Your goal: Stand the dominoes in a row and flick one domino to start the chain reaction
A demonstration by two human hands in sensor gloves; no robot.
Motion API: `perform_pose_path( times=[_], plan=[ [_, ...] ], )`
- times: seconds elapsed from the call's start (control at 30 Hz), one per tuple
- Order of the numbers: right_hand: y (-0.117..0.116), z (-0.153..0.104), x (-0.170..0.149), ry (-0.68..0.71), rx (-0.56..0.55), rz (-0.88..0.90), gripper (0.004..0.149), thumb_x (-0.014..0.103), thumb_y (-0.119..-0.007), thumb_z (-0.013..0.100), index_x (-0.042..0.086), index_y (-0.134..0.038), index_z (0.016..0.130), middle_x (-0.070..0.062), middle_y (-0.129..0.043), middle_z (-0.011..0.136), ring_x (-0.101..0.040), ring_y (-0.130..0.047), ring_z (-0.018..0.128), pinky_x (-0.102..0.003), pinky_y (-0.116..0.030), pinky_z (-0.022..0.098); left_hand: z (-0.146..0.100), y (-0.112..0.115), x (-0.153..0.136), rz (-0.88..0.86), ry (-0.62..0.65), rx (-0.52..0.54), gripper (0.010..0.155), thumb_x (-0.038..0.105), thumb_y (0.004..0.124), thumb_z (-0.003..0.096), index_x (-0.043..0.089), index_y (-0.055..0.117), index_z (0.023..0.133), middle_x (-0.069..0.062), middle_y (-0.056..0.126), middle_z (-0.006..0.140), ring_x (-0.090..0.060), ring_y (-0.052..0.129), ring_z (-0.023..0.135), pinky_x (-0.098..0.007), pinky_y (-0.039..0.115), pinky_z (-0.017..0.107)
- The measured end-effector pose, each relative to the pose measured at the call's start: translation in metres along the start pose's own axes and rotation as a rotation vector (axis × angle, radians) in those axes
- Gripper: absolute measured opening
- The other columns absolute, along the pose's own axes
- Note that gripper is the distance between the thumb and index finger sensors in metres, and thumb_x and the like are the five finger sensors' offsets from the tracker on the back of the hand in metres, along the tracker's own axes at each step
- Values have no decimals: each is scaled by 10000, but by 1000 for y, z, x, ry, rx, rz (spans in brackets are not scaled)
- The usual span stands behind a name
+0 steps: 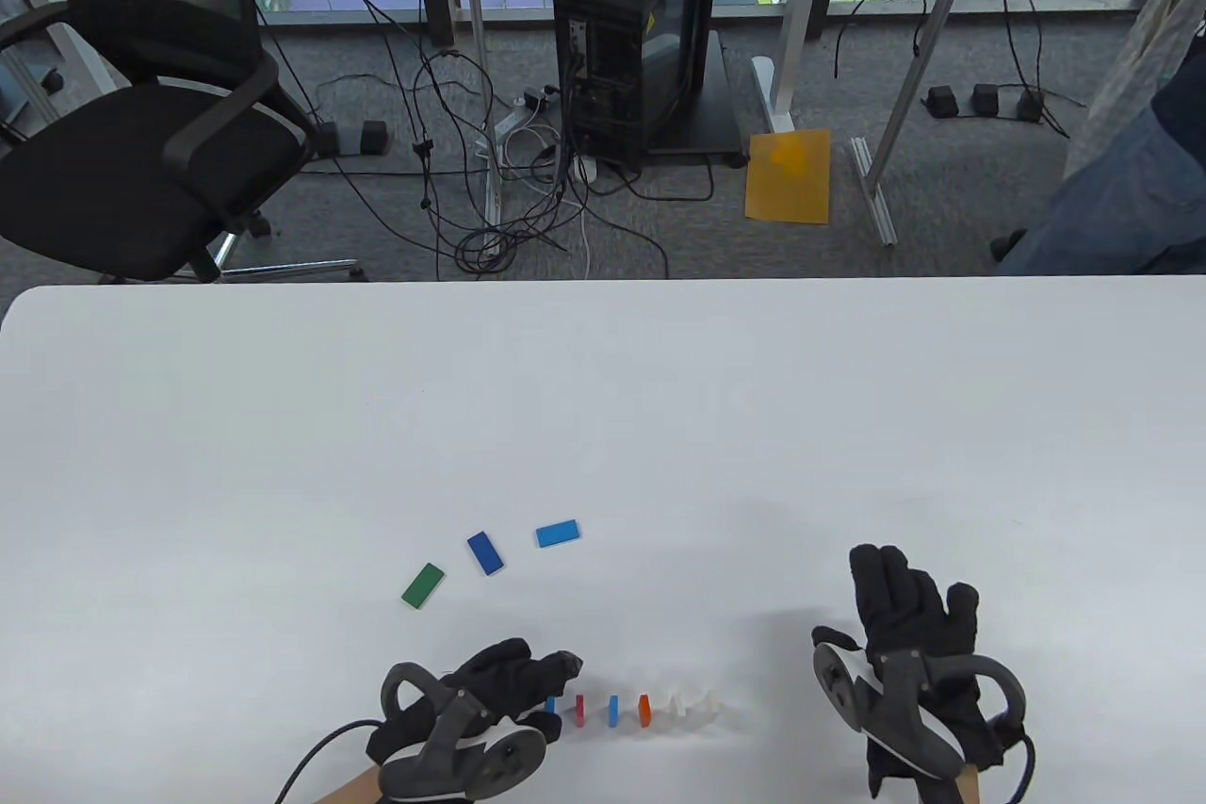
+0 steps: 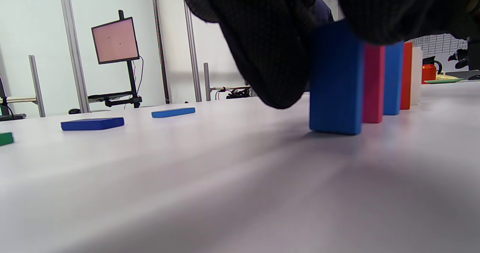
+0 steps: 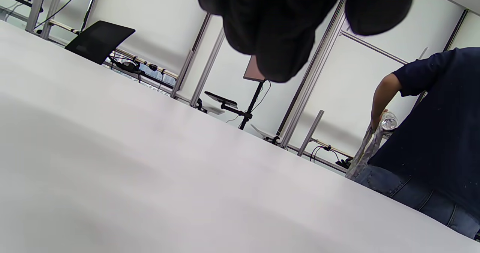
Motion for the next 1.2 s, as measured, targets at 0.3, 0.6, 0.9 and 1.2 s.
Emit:
perform_pose_path(
  times=[0.3, 0.6, 0.9, 1.2],
  plan=[
    [0, 0, 1, 3, 1, -1, 922, 603, -494, 360, 48, -393, 1090, -196, -598, 1096, -385, -820, 904, -688, -586, 619, -2, 0, -1, -9, -18, 10, 682, 622, 765, 328, 321, 734, 939, 260, 972, 756, 186, 1126, 571, -123, 730, 735],
    [1, 0, 1, 9, 6, -4, 923, 602, -494, 359, 47, -391, 1090, -196, -598, 1096, -384, -820, 905, -687, -587, 619, 0, 2, -2, -23, -21, -15, 677, 617, 760, 341, 326, 719, 951, 262, 960, 777, 187, 1117, 597, -133, 724, 742],
    [2, 0, 2, 15, 8, -8, 923, 602, -495, 360, 47, -391, 1089, -195, -595, 1098, -381, -823, 904, -686, -589, 618, 0, 1, 1, -2, -15, -10, 684, 623, 757, 338, 322, 722, 952, 257, 964, 775, 181, 1119, 590, -139, 738, 733],
    [2, -1, 2, 20, 8, -7, 923, 601, -496, 360, 45, -391, 1089, -199, -593, 1097, -379, -827, 899, -673, -606, 611, -2, 2, 0, -19, -23, -18, 702, 628, 763, 332, 315, 719, 959, 239, 965, 785, 159, 1118, 594, -163, 751, 726]
  ],
)
Point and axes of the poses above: the tracker on the back of each hand, its own x axis roughly to the thumb side, its own z axis roughly from the wrist to the fingertips, y = z × x, the point moved 1 cm from there along z, roughly from the wrist to the fingertips
